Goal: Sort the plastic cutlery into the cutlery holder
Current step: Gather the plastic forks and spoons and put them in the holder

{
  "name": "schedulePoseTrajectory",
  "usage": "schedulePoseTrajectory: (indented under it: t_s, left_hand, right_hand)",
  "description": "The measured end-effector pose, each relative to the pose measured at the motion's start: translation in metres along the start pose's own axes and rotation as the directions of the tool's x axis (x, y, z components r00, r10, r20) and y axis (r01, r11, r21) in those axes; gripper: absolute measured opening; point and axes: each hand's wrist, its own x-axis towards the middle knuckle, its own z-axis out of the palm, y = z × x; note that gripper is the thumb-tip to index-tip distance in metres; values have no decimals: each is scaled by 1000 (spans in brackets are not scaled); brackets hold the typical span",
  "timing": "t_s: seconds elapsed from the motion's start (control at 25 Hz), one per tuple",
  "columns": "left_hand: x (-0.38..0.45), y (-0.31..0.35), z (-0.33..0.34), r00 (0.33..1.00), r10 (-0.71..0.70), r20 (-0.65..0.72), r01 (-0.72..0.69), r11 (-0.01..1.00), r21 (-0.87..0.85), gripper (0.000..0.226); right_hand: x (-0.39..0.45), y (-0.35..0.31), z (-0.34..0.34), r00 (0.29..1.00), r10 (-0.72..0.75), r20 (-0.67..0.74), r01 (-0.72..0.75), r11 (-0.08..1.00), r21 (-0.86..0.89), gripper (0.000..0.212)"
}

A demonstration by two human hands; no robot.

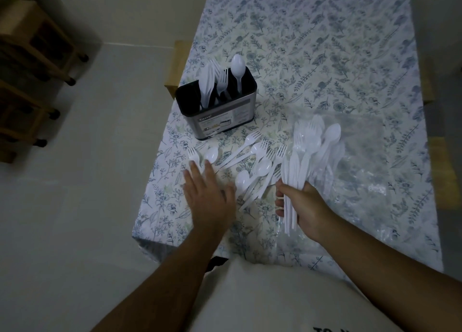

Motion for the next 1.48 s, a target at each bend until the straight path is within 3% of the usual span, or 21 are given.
schedulePoseTrajectory:
  t_s: [0.08, 0.16, 0.24, 0.32, 0.36, 0.4, 0.44, 0.48, 0.52, 0.56, 0.6, 0.68, 0.76, 0.84, 0.96, 1.12, 1.36, 1.48]
  left_hand:
    - [7, -15, 1, 994, -72, 83, 75, 997, -31, 76]
    - [3, -12, 6, 988, -5, 156, 17, 997, -78, 76]
    - [-7, 3, 7, 986, 101, 136, -75, 981, -180, 73]
    - [-14, 24, -3, 996, 72, 53, -44, 911, -409, 65]
    - [-14, 37, -14, 996, -42, 76, 79, 805, -589, 59]
    - [-11, 50, -26, 961, -195, 195, 274, 586, -763, 55]
    - [-5, 61, -35, 872, -309, 380, 465, 279, -840, 55]
    - [0, 72, -45, 759, -341, 555, 580, -34, -814, 57]
    - [5, 83, -54, 676, -316, 666, 612, -262, -746, 60]
    - [10, 93, -60, 648, -280, 708, 597, -390, -701, 63]
    - [12, 101, -64, 663, -256, 703, 573, -430, -697, 65]
    - [15, 111, -69, 724, -262, 638, 528, -383, -758, 63]
    - [14, 107, -73, 808, -266, 526, 483, -212, -849, 52]
    - [11, 96, -77, 885, -177, 431, 440, 14, -898, 38]
    - [5, 87, -89, 905, 30, 425, 411, 204, -889, 40]
    - [3, 83, -91, 922, 142, 361, 313, 277, -908, 35]
    - [9, 79, -85, 966, 163, 199, 112, 430, -896, 16]
    - [14, 73, -88, 965, 164, 207, 125, 408, -904, 15]
  right_hand:
    - [0, -3, 4, 1000, 19, 20, -19, 1000, 13, 18]
    - [0, -7, 10, 999, 23, 38, -23, 1000, 5, 16]
    - [-2, -13, 18, 998, 7, 64, -8, 1000, 7, 19]
    - [-4, -27, 27, 997, -31, 72, 25, 997, 76, 21]
    - [-5, -36, 33, 996, -67, 62, 59, 990, 125, 20]
    - [-7, -45, 39, 993, -109, 47, 99, 980, 174, 20]
    - [-9, -54, 46, 988, -152, 36, 141, 964, 226, 20]
    - [-14, -62, 55, 981, -190, 35, 174, 947, 271, 19]
    - [-18, -65, 64, 976, -213, 50, 189, 938, 292, 18]
    - [-24, -66, 74, 973, -221, 73, 194, 943, 271, 18]
    - [-31, -64, 82, 972, -221, 86, 200, 959, 203, 17]
    - [-39, -63, 91, 968, -242, 73, 242, 970, 10, 15]
    - [-41, -69, 90, 961, -264, 83, 270, 961, -61, 13]
    - [-40, -77, 84, 957, -256, 138, 268, 961, -69, 14]
    - [-40, -80, 78, 968, -212, 135, 229, 965, -129, 22]
    - [-38, -76, 76, 988, -129, 84, 141, 977, -160, 50]
    - [-39, -72, 77, 948, -311, 65, 317, 908, -273, 28]
    - [-34, -70, 78, 917, -382, 115, 399, 866, -302, 30]
